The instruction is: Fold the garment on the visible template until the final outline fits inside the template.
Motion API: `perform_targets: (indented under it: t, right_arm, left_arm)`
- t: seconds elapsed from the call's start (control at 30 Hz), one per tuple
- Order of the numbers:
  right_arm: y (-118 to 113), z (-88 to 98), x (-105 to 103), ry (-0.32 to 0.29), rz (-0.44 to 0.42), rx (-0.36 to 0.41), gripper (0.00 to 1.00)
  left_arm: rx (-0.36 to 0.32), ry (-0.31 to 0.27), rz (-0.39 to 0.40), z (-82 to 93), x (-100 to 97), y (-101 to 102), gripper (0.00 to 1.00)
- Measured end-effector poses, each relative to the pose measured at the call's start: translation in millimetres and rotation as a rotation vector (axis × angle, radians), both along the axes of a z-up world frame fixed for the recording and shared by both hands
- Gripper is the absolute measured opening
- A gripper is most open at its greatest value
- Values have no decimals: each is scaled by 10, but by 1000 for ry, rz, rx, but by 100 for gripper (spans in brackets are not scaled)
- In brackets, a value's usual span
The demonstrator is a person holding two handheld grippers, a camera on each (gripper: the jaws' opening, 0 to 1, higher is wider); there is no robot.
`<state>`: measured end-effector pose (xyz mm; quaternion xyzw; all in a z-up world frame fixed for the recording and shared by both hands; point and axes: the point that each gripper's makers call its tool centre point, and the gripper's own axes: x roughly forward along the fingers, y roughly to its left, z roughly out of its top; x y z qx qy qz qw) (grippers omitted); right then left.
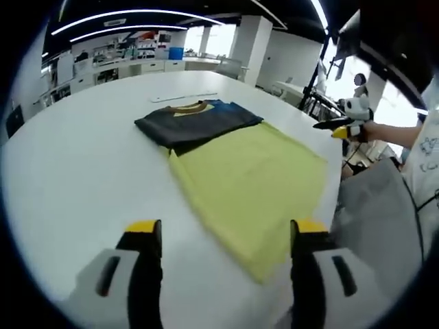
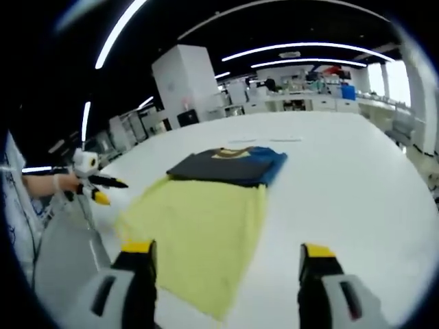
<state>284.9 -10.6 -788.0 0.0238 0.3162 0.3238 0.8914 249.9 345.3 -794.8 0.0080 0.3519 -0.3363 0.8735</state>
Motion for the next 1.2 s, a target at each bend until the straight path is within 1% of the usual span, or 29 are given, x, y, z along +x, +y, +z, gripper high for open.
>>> perform_targets:
  t: [0.07,0.1,0.17,0.2,0.27,0.33,0.5,0.57,0.7,0.87,0.97,1.13,1.2]
  right_arm:
    - [0,-99,-131,40,46,-25,70]
    - [-2,-131,-168,52,55,-33,65]
    - [-49,-220,-210,62,51,-75,66]
    - [-44,-254,-256,76,66,-81,64]
    - [-42,-297,-310,90,69,-86,60]
    - [-44,-337,-358,103,74,-90,56]
    - [-23,-358,-434,134,76,-83,44]
    - [-22,-394,-465,154,74,-84,42]
    - [-35,-451,-529,179,75,-85,34]
    - [-37,-493,-568,203,74,-80,30]
    - [-35,-501,-594,216,75,-78,27]
    - [-52,-541,-592,234,63,-70,22]
    - [-52,-540,-598,239,61,-69,22]
  left_arm:
    - [5,16,-3,-41,-81,-16,68]
    - [9,25,-2,-70,-123,-13,66]
    - [20,41,-5,-128,-188,14,64]
    - [22,50,-4,-147,-215,23,63]
    - [21,61,0,-186,-255,59,57]
    - [11,74,22,-222,-275,116,51]
    - [16,84,33,-263,-307,164,49]
    - [19,97,30,-278,-336,163,47]
    - [15,117,38,-322,-374,175,42]
    - [7,146,44,-364,-430,162,38]
    - [21,169,40,-448,-462,205,32]
    - [-11,195,55,-471,-508,142,23]
    - [-18,208,64,-493,-522,114,21]
